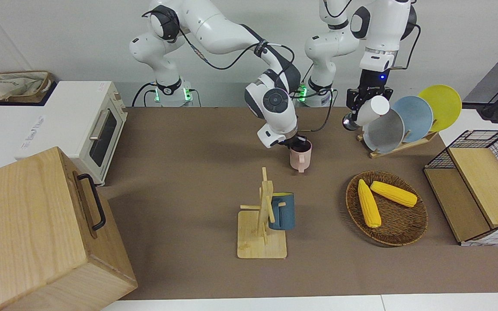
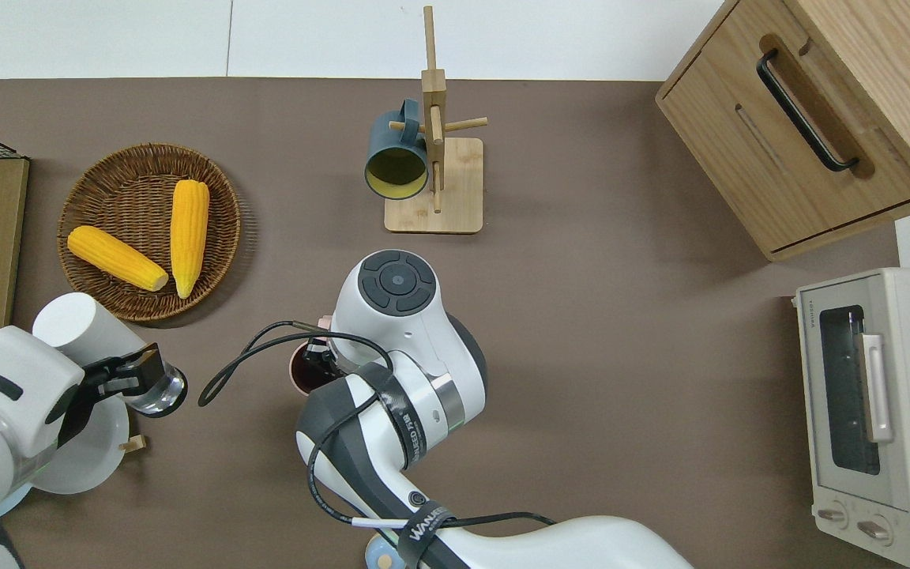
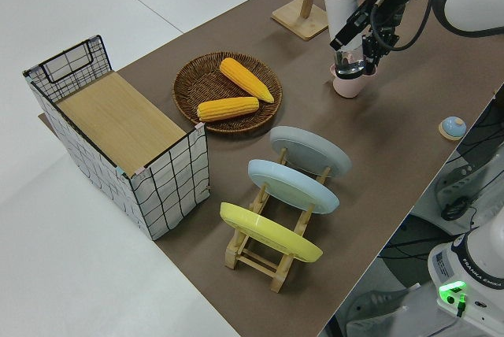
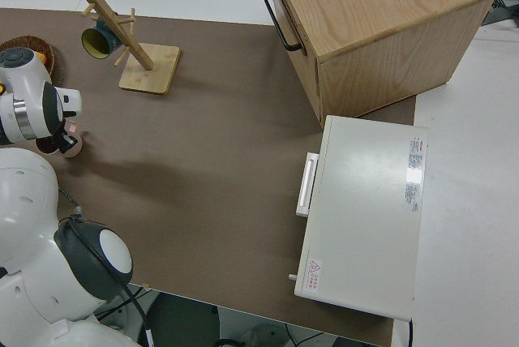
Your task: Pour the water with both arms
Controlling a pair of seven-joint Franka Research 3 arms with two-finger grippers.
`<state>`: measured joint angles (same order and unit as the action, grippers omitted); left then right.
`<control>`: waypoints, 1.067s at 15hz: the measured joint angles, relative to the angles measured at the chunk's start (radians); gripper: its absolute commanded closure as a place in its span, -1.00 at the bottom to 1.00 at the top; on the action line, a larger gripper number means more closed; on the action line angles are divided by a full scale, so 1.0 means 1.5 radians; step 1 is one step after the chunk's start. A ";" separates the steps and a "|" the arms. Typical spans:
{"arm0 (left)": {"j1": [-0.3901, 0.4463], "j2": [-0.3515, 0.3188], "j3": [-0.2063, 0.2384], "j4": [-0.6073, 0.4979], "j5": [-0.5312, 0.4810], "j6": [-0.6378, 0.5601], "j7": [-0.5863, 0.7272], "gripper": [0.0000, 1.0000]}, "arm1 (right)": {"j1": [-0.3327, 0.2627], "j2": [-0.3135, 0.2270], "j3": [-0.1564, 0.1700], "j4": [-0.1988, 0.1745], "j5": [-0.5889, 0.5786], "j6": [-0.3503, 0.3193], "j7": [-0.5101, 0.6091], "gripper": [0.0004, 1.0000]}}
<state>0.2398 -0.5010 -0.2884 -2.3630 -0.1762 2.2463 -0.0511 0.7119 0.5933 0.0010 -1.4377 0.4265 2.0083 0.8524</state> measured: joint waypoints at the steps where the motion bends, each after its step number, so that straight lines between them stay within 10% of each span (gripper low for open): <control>1: 0.000 -0.001 0.000 0.000 0.000 0.000 0.000 1.00 | 0.000 0.000 0.000 0.001 0.000 0.001 0.000 -0.98; 8: 0.000 -0.001 0.001 -0.003 0.000 0.000 0.000 1.00 | -0.004 -0.014 -0.017 0.033 0.000 -0.071 0.000 -0.99; 16: -0.069 -0.016 -0.001 -0.042 -0.035 0.001 0.000 1.00 | -0.080 -0.158 -0.033 0.048 -0.059 -0.259 -0.026 -0.99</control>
<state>0.1363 -0.5251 -0.2900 -2.4263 -0.2292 2.2471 -0.0509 0.5918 0.3558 -0.0483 -1.3654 0.3387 1.6197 0.8131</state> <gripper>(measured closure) 0.370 0.004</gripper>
